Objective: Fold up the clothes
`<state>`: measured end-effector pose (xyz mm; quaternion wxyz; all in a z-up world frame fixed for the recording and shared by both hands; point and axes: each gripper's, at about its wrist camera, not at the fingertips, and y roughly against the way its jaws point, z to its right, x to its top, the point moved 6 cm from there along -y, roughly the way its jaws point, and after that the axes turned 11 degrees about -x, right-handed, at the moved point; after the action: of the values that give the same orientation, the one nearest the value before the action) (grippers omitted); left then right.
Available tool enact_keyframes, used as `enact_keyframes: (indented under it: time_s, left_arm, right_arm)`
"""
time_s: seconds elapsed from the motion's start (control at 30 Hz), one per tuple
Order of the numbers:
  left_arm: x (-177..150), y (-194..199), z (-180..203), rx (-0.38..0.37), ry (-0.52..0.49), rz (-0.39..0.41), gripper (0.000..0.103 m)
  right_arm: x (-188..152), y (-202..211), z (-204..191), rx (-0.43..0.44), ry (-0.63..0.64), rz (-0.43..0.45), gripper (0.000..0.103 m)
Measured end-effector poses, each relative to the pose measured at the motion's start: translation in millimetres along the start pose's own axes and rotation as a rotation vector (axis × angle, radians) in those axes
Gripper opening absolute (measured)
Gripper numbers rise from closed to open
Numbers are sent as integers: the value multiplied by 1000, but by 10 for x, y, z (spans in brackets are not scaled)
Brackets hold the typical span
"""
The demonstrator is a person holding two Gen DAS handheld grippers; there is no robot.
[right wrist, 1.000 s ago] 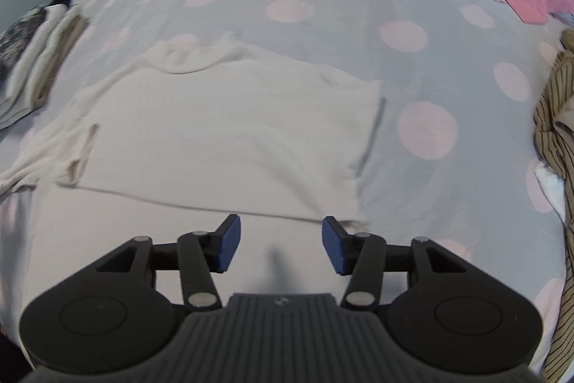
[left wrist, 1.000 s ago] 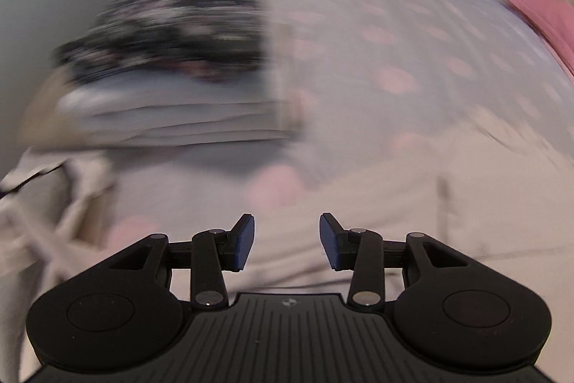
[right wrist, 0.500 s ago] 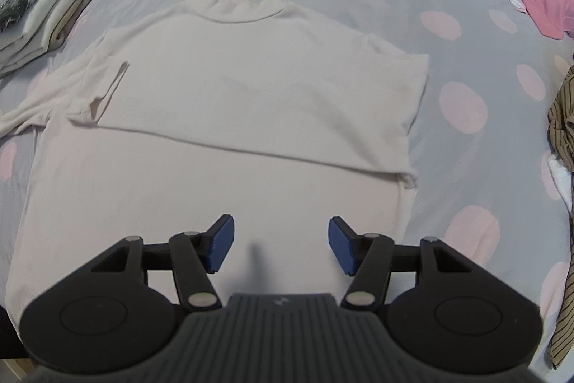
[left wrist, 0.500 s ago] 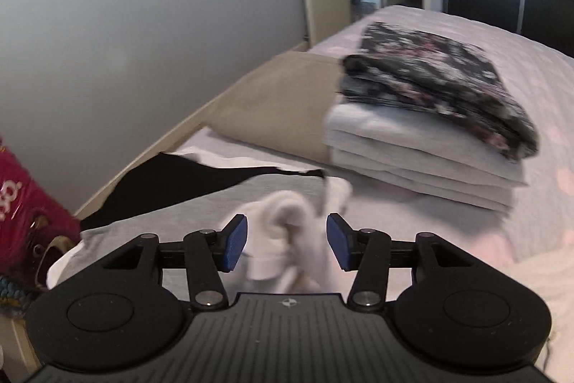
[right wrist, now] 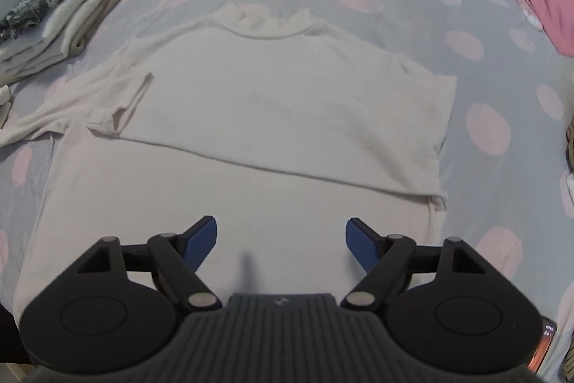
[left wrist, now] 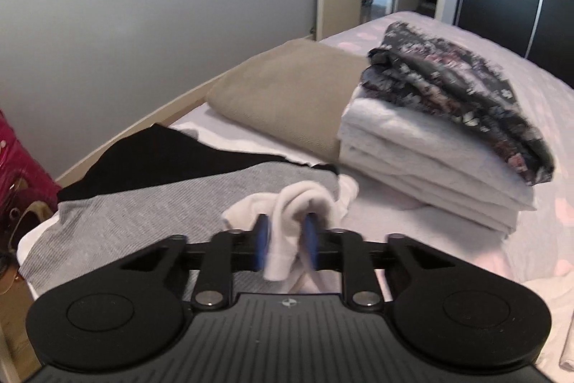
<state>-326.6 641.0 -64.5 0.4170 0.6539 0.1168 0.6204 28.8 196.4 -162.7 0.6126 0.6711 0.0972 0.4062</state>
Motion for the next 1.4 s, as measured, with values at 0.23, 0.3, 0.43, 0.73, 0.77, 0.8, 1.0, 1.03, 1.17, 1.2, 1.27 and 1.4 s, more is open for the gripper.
enact_keyframes:
  time_s: [0.23,0.3,0.43,0.73,0.77,0.8,1.0,1.03,1.17,1.2,1.27,1.4]
  left_arm:
    - [134,316,402,-181,-26,117,4]
    - [182,459,598,-252,-41,141,4]
    - [255,754,1048,-395,-74,169,4]
    - [271,1249,2309,-717,-163,175,4]
    - [259,1294,2457,-751,-173,174,4]
    - [247,1330,2600,-779,-181,172,4]
    - [138,1391,3431,-924,-219,113,4]
    - [116,1398,3553,-946,-223,101,4]
    - [-51,1368,3964,-1016,-242,44,4]
    - [-108,1336,4057,-1026,-246,24,4]
    - [-227,1260,4240,-1043,-259,-16,4]
    - [-593,1072,4581,-1037,-341,-95,4]
  right_arm:
    - [-4,-22,11,-24,23,-10,82]
    - [3,-19,10,-34,13,-23,86]
    - [13,-11,-4,5,-11,-48,86]
    - [145,221,0,17,2,17,86]
    - [172,254,11,18,2,27,86]
    - [193,283,24,19,1,36,86]
    - [275,406,139,14,-9,70,86]
    - [287,420,163,13,-14,73,86]
    - [337,461,267,10,-41,83,86]
    - [352,468,292,9,-48,84,86]
    - [379,479,341,8,-59,88,86]
    - [428,452,433,-6,-73,87,86]
